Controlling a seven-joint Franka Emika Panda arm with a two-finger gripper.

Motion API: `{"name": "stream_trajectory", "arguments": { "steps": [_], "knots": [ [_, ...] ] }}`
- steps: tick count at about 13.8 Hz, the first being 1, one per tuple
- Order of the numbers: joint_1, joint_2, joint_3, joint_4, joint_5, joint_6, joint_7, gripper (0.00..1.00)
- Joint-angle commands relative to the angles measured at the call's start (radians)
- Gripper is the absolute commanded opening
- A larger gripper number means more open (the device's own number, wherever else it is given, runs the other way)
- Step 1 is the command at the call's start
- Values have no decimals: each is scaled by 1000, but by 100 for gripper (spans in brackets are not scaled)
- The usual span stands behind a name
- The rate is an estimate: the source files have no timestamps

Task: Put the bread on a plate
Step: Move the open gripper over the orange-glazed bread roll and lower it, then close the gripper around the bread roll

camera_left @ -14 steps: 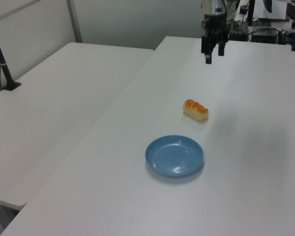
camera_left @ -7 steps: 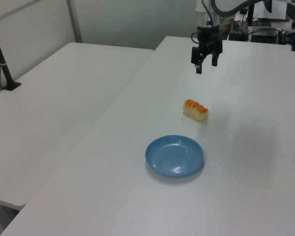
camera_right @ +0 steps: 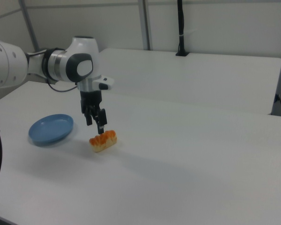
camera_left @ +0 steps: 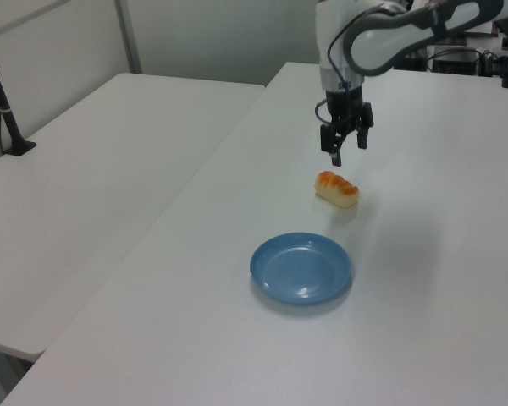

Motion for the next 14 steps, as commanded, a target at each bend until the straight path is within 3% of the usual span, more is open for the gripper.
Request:
{"name": "stream_trajectory", "arguments": {
  "steps": [1,6,7,10,11,12,14],
  "knots": [
    [51,72,-9,-16,-51,100,100,98],
    [53,140,-9,-16,-74,186,150,98],
    [51,154,-11,-14,-74,206,156,94],
    [45,160,-14,-13,-97,214,167,73],
    [45,158,-14,-13,-99,214,180,50],
    [45,158,-14,-13,-99,214,184,38],
    [43,151,-15,-2,-97,206,187,31]
  ]
}}
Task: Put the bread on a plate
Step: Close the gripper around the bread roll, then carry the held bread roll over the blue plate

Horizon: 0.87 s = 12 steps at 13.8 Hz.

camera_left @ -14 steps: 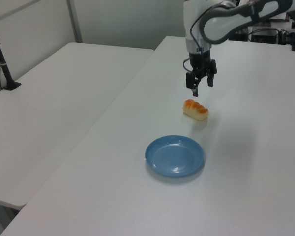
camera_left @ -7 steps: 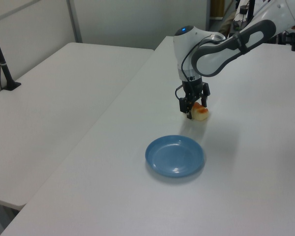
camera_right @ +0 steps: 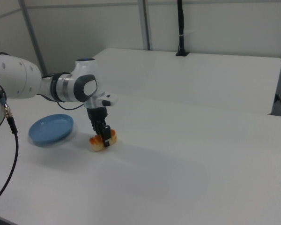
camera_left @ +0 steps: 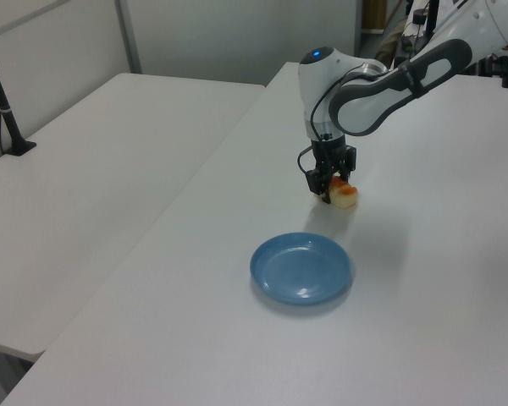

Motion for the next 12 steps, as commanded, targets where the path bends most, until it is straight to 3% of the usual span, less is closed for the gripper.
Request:
{"name": "stream_trajectory", "arguments": {
  "steps": [1,9,12],
  "knots": [
    [7,-20,-9,-6,-20,9,31,31],
    [78,-39,12,78,-7,-37,154,30],
    [81,-39,81,130,6,-80,256,30]
  ]
}}
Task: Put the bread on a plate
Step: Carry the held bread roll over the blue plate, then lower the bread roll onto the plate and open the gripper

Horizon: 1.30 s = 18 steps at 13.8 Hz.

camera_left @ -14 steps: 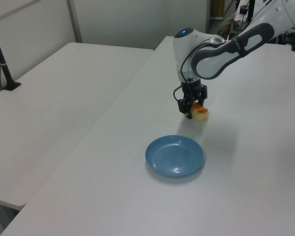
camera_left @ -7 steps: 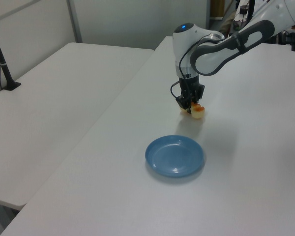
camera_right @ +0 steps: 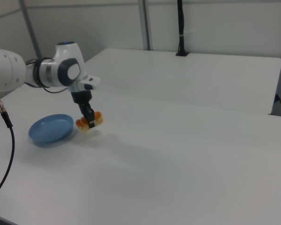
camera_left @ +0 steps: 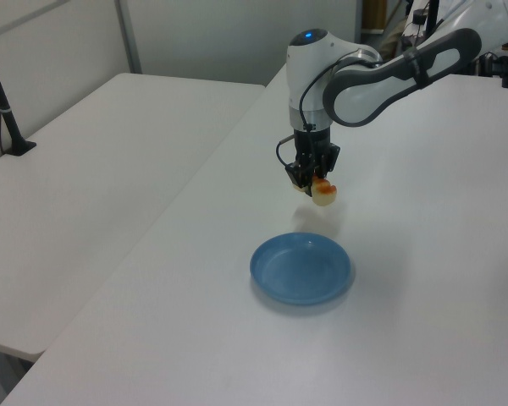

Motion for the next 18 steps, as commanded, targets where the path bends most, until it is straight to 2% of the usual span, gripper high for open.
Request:
{"name": "stream_trajectory", "arguments": {
  "steps": [1,4,5,10,11,12,13,18],
  "knots": [
    [10,-18,64,31,6,-57,118,31],
    [44,-13,140,50,29,-57,245,34],
    [59,-11,162,50,26,-56,292,40],
    [116,12,171,48,20,-39,423,49],
    [118,12,171,48,20,-39,432,61],
    [118,12,171,48,20,-39,439,84],
    [118,13,171,48,18,-39,454,100],
    [116,12,171,47,0,-14,410,100]
  ]
}}
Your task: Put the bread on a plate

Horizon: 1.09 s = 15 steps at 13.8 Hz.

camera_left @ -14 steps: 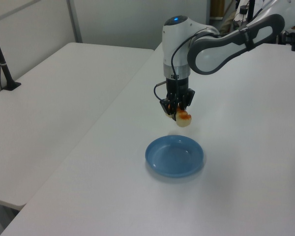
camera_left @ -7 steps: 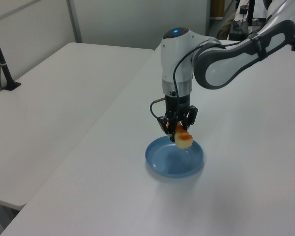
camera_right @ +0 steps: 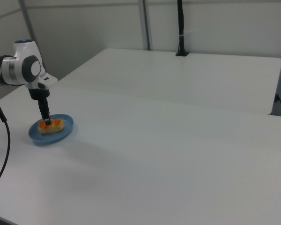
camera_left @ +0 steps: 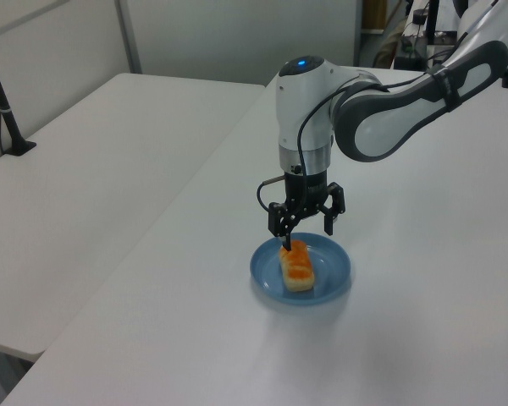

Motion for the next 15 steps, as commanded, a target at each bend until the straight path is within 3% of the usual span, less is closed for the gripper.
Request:
{"name": "stream_trajectory", "arguments": {
  "steps": [1,5,10,15],
  "knots": [
    [4,-11,-7,3,-10,6,-53,100],
    [-33,-60,-7,-7,-4,-80,-288,100],
    [-184,-207,-5,-40,15,-254,-680,100],
    [-332,-272,-26,-40,15,-333,-910,100]
  ]
}}
